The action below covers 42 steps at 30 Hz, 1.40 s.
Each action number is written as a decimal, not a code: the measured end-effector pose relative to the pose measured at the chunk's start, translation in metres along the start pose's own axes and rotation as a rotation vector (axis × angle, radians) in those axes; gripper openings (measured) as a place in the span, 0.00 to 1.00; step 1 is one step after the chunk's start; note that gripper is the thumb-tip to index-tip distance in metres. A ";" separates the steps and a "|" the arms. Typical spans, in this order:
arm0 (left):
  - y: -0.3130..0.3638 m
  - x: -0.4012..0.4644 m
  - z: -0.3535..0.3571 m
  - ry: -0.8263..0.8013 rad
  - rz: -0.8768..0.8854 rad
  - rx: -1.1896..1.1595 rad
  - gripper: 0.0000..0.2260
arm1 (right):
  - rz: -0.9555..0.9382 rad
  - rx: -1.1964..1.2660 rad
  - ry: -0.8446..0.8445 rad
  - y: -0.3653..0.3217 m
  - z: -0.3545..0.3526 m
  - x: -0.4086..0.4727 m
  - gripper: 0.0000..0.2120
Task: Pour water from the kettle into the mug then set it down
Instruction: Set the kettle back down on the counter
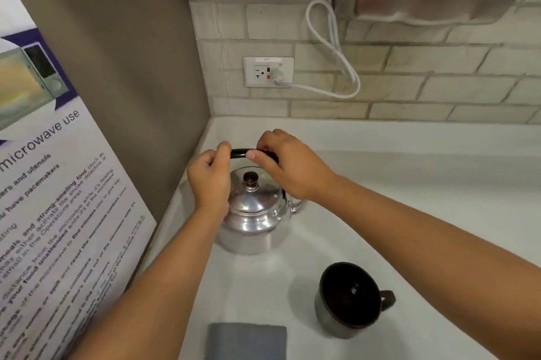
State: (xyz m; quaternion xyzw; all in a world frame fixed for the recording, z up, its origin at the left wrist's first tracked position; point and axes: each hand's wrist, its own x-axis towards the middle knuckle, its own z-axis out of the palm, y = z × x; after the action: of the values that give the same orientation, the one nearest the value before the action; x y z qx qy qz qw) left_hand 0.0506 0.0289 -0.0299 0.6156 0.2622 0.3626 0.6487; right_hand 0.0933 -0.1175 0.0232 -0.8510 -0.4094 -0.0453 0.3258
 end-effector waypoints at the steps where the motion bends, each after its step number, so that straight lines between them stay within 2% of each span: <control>1: -0.003 0.000 0.002 -0.008 0.000 -0.007 0.20 | -0.010 -0.022 -0.002 0.005 0.004 0.001 0.17; 12: -0.022 0.007 0.001 -0.071 -0.045 0.037 0.22 | -0.111 -0.107 0.030 0.036 0.030 0.012 0.18; 17: -0.026 0.021 0.003 -0.097 0.005 0.238 0.29 | -0.040 -0.063 0.036 0.047 0.034 0.024 0.20; 22: -0.032 0.046 0.007 -0.155 0.067 0.488 0.33 | 0.191 -0.070 -0.067 0.064 0.045 0.039 0.27; 25: -0.039 0.059 0.011 -0.227 -0.036 0.669 0.36 | 0.266 -0.023 -0.163 0.075 0.054 0.046 0.29; 28: -0.041 0.068 0.013 -0.280 -0.181 0.816 0.33 | 0.343 0.062 -0.194 0.083 0.061 0.047 0.28; 35: -0.037 0.068 0.015 -0.302 -0.263 0.894 0.33 | 0.426 0.071 -0.179 0.086 0.060 0.047 0.28; 37: -0.026 0.062 0.012 -0.292 -0.208 0.982 0.35 | 0.419 0.031 -0.130 0.079 0.048 0.043 0.30; 39: -0.013 0.052 0.009 -0.235 -0.029 0.981 0.34 | 0.384 0.048 -0.048 0.071 0.031 0.035 0.30; 42: 0.007 0.013 -0.005 -0.170 0.339 0.727 0.24 | 0.257 0.112 0.081 0.055 -0.001 0.002 0.19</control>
State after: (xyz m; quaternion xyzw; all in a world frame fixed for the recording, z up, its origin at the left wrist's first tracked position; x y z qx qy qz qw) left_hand 0.0537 0.0420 -0.0218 0.8671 0.2134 0.2959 0.3391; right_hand 0.1342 -0.1413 -0.0038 -0.8744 -0.2854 -0.0148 0.3920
